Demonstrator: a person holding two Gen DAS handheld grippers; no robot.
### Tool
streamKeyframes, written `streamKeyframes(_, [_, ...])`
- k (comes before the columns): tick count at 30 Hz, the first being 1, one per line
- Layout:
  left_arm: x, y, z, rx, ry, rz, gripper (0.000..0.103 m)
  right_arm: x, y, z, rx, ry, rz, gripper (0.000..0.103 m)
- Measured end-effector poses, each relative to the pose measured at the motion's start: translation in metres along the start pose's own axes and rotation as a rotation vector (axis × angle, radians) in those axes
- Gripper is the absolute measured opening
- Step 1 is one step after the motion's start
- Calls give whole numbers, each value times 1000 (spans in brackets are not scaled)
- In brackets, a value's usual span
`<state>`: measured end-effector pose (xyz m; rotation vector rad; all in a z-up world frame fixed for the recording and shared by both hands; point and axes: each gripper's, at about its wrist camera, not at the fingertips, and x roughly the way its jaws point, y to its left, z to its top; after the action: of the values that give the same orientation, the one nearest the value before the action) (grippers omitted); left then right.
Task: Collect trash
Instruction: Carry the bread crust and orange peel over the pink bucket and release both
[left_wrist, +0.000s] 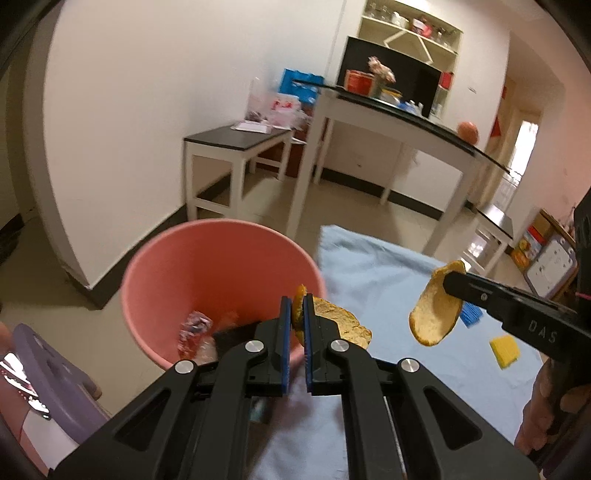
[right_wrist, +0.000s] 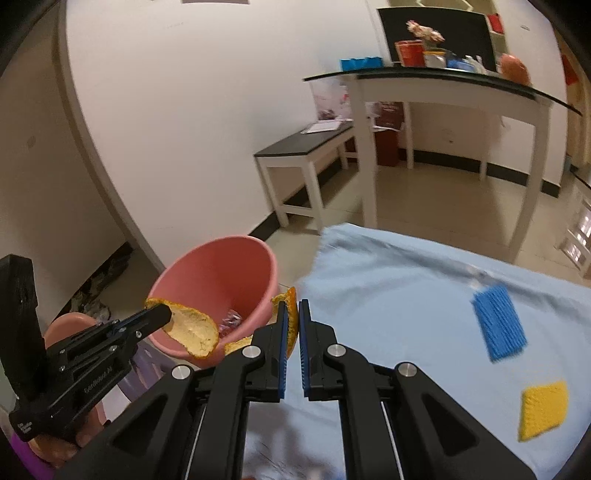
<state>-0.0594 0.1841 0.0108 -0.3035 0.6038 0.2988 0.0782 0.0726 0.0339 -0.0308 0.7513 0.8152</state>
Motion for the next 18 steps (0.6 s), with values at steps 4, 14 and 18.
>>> streamKeyframes(4, [-2,23,8,-32,-16,33,5,17,23,10,-36,-2,26,5])
streamKeyframes(14, [19,64,11,-87,18,98,5,75,57,15,-58,46,48,5])
streamKeyframes(18, [31,75,9,-102,39,110,5,95,60,12,-63,70,43,5])
